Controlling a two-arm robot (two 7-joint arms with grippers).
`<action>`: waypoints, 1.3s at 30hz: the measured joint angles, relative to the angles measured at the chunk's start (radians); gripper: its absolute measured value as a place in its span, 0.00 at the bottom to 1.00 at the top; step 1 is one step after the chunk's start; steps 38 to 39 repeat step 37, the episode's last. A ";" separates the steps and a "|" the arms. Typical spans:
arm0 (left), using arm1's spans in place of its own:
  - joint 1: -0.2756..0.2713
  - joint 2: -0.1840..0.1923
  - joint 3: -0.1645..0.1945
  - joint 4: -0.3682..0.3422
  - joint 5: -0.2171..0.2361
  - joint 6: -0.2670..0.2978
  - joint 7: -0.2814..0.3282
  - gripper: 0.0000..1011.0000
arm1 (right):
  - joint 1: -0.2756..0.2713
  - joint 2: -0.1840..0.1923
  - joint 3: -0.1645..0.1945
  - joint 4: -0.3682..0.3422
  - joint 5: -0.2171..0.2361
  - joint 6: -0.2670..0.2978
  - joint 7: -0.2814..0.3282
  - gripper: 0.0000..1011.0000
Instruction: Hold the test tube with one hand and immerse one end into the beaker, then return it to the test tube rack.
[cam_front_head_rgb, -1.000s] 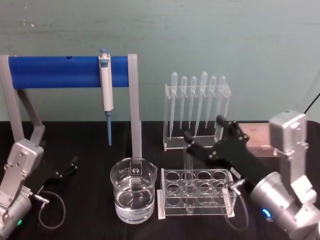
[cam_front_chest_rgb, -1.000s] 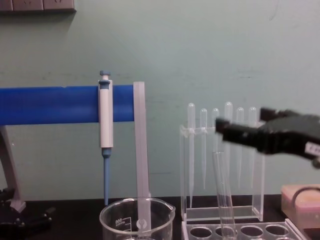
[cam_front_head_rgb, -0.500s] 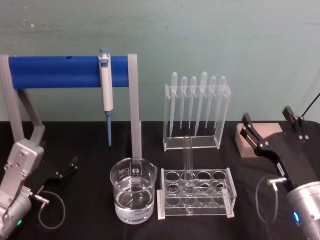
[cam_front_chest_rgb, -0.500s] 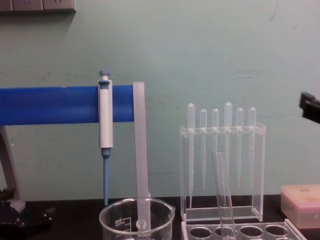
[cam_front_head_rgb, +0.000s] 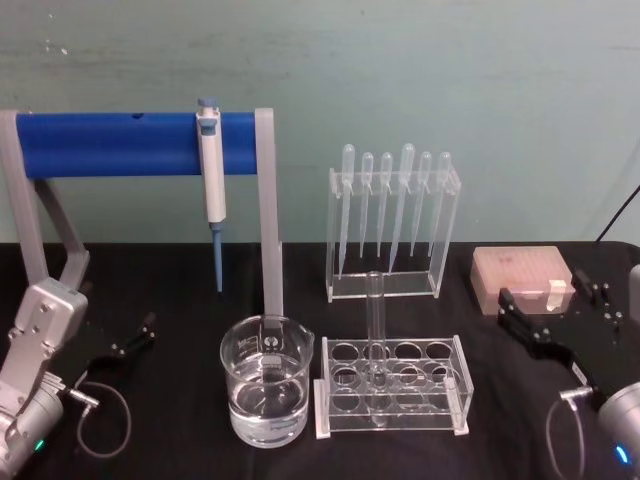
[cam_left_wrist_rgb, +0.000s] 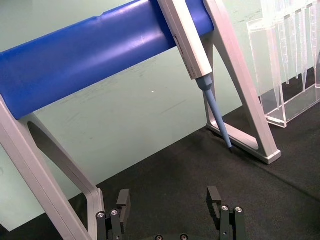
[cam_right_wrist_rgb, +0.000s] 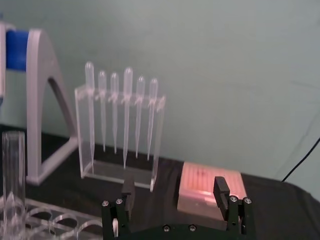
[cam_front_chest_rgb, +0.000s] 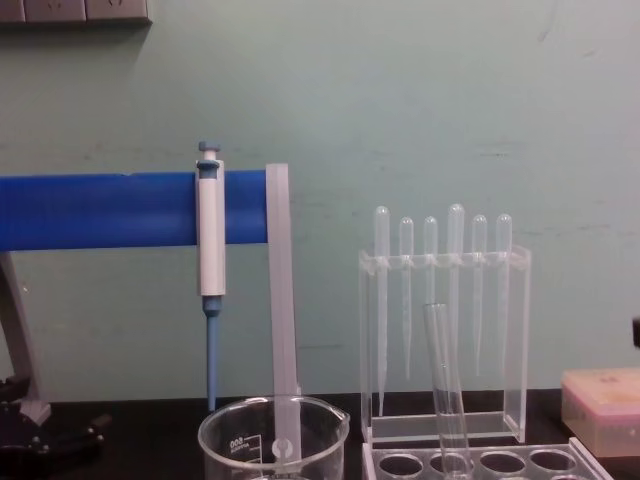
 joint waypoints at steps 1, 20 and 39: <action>0.000 0.000 0.000 0.000 0.000 0.000 0.000 0.99 | 0.003 0.009 0.003 0.012 0.000 0.007 0.018 0.99; 0.000 0.000 0.000 0.000 0.000 0.000 0.000 0.99 | 0.022 0.004 -0.007 0.093 -0.031 -0.050 0.073 0.99; 0.000 0.000 0.000 0.000 0.000 0.000 0.000 0.99 | 0.023 0.006 -0.008 0.098 -0.026 -0.050 0.077 0.99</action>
